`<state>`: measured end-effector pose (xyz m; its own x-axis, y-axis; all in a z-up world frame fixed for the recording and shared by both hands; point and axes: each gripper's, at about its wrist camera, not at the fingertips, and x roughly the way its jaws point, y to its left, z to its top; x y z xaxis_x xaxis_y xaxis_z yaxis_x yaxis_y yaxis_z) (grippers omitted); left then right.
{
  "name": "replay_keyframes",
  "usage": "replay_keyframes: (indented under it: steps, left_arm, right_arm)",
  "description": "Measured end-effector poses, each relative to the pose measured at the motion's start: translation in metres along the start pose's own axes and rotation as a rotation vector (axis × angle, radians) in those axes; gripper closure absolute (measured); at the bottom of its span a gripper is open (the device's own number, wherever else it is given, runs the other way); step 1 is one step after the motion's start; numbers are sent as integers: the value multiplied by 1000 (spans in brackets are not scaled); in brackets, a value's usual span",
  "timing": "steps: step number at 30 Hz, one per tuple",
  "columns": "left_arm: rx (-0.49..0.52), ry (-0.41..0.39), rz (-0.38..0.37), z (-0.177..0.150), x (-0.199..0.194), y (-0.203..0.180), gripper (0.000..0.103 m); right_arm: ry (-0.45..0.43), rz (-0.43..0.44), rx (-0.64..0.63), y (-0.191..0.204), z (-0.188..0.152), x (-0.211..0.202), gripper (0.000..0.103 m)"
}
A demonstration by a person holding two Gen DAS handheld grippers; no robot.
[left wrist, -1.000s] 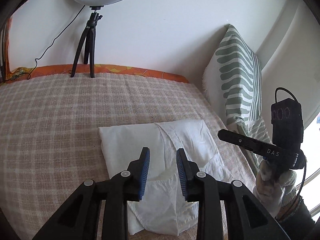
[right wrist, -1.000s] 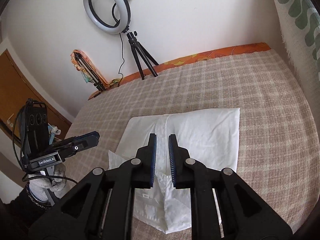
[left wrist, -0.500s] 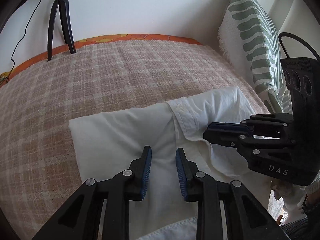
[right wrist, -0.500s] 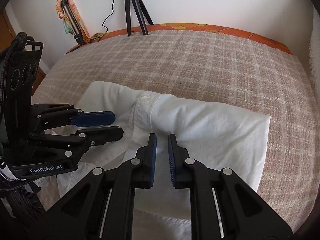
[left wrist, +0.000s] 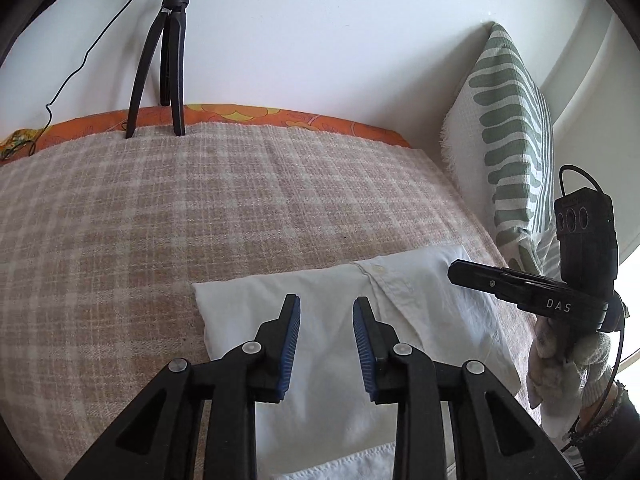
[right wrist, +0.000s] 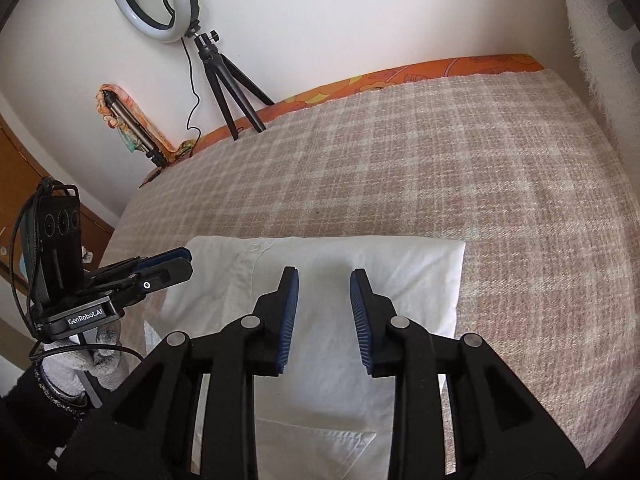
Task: Fold small clothes
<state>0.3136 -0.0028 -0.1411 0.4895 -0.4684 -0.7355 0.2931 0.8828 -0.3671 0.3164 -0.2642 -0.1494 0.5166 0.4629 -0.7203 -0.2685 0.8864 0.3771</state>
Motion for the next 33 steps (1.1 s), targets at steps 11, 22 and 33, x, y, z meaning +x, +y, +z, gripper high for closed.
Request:
replay_keyframes:
  steps: [11,22,33]
  left_arm:
    - [-23,35,123,-6,13,35,94]
    - [-235,-20,-12,-10,-47,81,48]
    - [-387,128,-169,-46,-27,82,46]
  right_arm:
    - [32,-168,33,-41,-5,6,95]
    - [-26,-123,108,-39,-22,-69,44]
    - [76,63,304,-72,-83,-60,44]
